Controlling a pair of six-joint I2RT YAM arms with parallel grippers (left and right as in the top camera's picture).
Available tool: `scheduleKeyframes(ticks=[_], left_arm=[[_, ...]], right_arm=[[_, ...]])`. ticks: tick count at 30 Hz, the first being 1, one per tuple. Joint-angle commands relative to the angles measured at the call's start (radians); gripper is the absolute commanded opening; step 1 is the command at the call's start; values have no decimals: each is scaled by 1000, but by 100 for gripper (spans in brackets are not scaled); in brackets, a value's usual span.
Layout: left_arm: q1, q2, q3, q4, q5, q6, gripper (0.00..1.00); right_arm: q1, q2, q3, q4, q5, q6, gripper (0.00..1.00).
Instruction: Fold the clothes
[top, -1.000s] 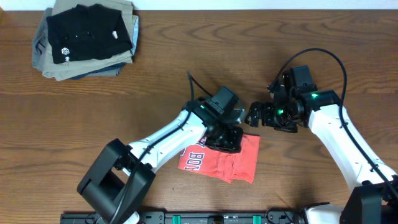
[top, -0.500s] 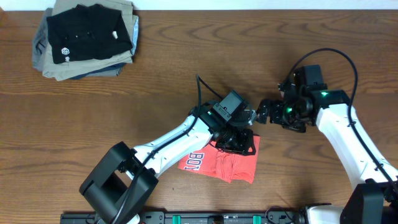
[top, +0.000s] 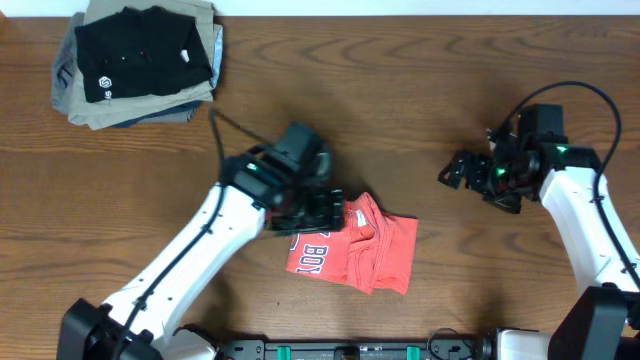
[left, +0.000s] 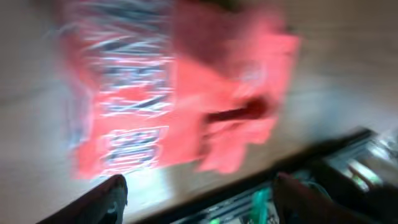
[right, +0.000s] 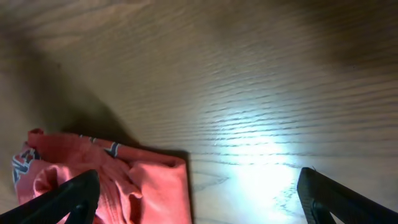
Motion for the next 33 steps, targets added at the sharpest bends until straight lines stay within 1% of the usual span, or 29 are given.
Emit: scheduleKeyframes(ticks=[1,5,9,11,13,18,23,26,28,31,33], left_arm=[[9,19,-37,-28,-89,-13,76],[-38,37,-154,122,-9,-48,76],[-86,62,-270,361,108,-82,76],[-102,81,-294,411,141,-122,76],[-120,105,-299,421,147,-142,76],[-180,144,-299,489,227,-135,76],[-244,143,-299,616,257,-141,76],[-261,144,-299,647,256,-167,75],[-262,144,-299,651,257,-167,68],[-263,144,-299,670,284,-165,51],[-274,144,-299,708,309,-161,43]], right_arm=[[-13,-5,-3,0,-11,-30,99],[-11,-5,-3,1,-13,-29,99],[-11,-5,-3,-3,-13,-29,99],[-11,-5,-3,-11,-13,-30,99],[-11,-5,-3,-19,-13,-35,99],[-11,-5,-3,-20,-13,-37,99],[-11,-5,-3,-23,-13,-37,99],[-11,-5,-3,-23,-13,-37,99],[-11,-5,-3,-23,-13,-37,99],[-11,-5,-3,-23,-13,-37,99],[-11,-5,-3,-23,-13,-37,99]])
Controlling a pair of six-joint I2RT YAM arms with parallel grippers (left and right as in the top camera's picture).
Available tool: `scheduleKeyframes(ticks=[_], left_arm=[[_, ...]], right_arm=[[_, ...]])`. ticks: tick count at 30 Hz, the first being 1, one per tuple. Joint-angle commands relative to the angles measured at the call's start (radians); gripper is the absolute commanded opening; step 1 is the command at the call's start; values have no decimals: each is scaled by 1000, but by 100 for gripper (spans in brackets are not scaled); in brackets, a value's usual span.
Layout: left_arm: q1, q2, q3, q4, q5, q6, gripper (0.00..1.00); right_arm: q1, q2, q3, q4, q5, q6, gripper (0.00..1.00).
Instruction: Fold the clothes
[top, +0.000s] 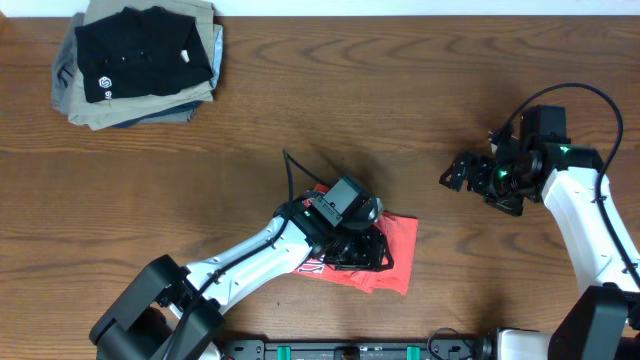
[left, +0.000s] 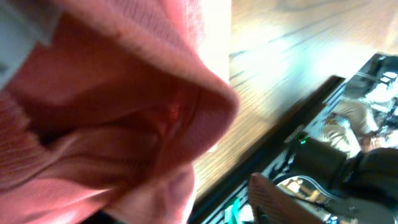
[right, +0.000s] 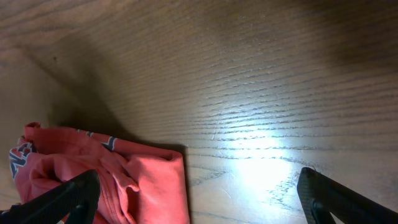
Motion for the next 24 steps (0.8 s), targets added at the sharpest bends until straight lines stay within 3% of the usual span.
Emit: scheduleKeyframes(ticks=[1,4,6,13,14,16,18,20,24], left_arm=[[-20,2,-2,50,58,2,33],[-50,2,-2,104,60,1,12],[-66,3,-2,109,43,-3,6],[-120,3,-2,141,20,-3,6],[-136,3,-2,147,-1,-3,15],[-165,3,-2,147,-53,-3,57],[-183,3,-2,150,-71,-3,77],[-189,2,-2,150,-70,-3,88],[-182,-12,6,149,-47,20,90]], right_arm=[[-5,-5,-3,-1,-7,-17,99],[-5,-5,-3,-1,-7,-17,99],[-5,-5,-3,-2,-7,-17,99],[-5,-5,-3,-1,-7,-17,99],[-5,-5,-3,-1,-7,-17,99],[-5,-5,-3,-2,-7,-16,99],[-5,-5,-3,-5,-7,-17,99],[-5,-5,-3,-9,-7,-17,99],[-5,-5,-3,-16,-9,-17,99]])
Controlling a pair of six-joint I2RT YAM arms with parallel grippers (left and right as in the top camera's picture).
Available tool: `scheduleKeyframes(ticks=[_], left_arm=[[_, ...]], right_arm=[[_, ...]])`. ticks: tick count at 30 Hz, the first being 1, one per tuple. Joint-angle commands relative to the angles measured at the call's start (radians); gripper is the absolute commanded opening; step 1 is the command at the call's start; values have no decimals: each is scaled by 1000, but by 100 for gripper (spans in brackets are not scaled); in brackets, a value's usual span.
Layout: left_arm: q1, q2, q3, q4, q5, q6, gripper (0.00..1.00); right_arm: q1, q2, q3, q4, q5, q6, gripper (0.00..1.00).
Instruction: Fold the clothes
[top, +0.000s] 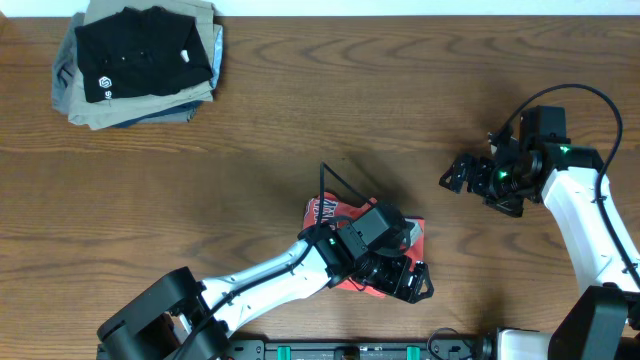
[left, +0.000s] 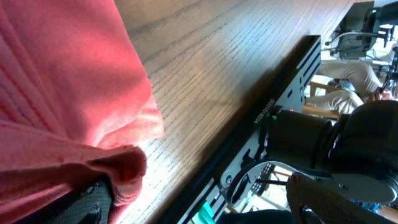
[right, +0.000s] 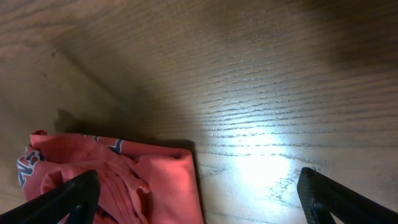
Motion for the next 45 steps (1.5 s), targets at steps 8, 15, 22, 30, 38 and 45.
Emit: scheduleKeyframes(ticks=[8,15,22,30,38,45], left_arm=[[86,-232,32,-64,42,108,97],[345,-515,32,-296,-60,140,98],[583,-592,31,-644,-392,66,98],[634,-515,31,-723,-435,66,98],[634,-423,31,-723,-434,66,98],[634,-385,31,-722,-435,66,98]], right_arm=[[-5,-5,-3,1,-61,-40,99],[16,-5,-3,6,-179,-81,99],[206,-5,-3,43,-164,-103,87],[503,10,-3,174,54,34,84],[577,132,-3,211,71,68,78],[573,160,-3,208,105,76,33]])
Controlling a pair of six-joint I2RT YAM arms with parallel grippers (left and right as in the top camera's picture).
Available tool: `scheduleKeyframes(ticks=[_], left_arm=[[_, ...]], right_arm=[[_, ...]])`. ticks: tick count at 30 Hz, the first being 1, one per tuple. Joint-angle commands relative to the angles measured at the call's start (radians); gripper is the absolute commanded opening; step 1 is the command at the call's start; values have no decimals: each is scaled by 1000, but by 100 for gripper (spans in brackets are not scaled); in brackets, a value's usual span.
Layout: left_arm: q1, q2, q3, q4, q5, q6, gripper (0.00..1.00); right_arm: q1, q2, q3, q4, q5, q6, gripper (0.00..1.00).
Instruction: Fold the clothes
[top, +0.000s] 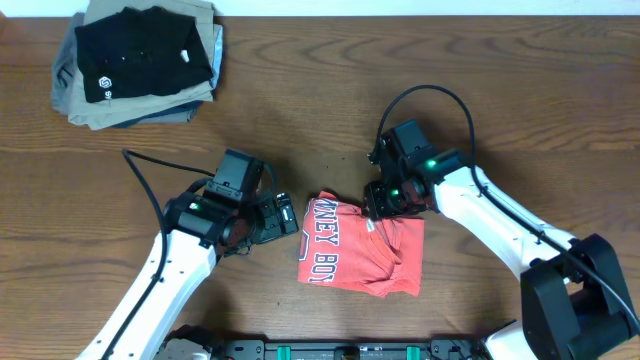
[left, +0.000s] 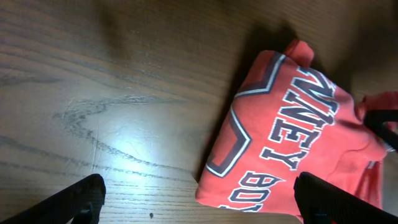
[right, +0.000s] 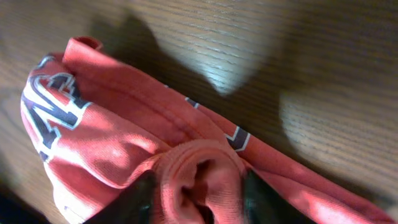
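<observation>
A red shirt (top: 345, 250) with dark-outlined white lettering lies roughly folded on the wooden table, near the front middle. My right gripper (top: 375, 207) is at the shirt's upper right part. In the right wrist view it (right: 202, 190) is shut on a bunched fold of red fabric (right: 199, 168). My left gripper (top: 288, 216) sits just left of the shirt, low over bare wood. In the left wrist view its fingers (left: 81, 199) are wide apart with nothing between them, and the shirt (left: 292, 137) lies ahead to the right.
A stack of folded clothes (top: 140, 55), black on top, sits at the table's far left corner. A black rail (top: 350, 350) runs along the front edge. The right arm's cable (top: 440, 95) loops above its wrist.
My left gripper has gone from the shirt's lower right corner to bare table left of it. My right gripper has come from the far right and shut on the shirt's upper fold.
At first my left gripper was at the crumpled shirt's upper left, then over its middle, then at its lower right corner by the front edge. My right gripper stayed open far right throughout. Now the shirt lies lettering up, with the right gripper shut on it.
</observation>
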Motion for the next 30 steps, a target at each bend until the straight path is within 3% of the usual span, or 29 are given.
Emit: scheduleKeyframes(ticks=[1,5,13,15,17,20,30], left_arm=[[3,11,6,-2,-13,-6,98],[3,12,6,-3,-13,-6,98],[3,12,6,-2,-13,-6,98],[3,12,6,-2,-13,-6,98],[3,12,6,-2,-13,-6,98],[3,12,6,-2,-13,-6,98],[3,12,6,6,-13,-6,98]], right_arm=[[-1,3,-2,-7,60,30,28],[-33,3,-2,-56,156,66,2],[-173,3,-2,-163,198,65,1],[-205,3,-2,-189,200,65,4],[-222,3,-2,-210,200,57,17],[-230,3,-2,-256,202,27,25],[-177,3,-57,-337,201,29,30]])
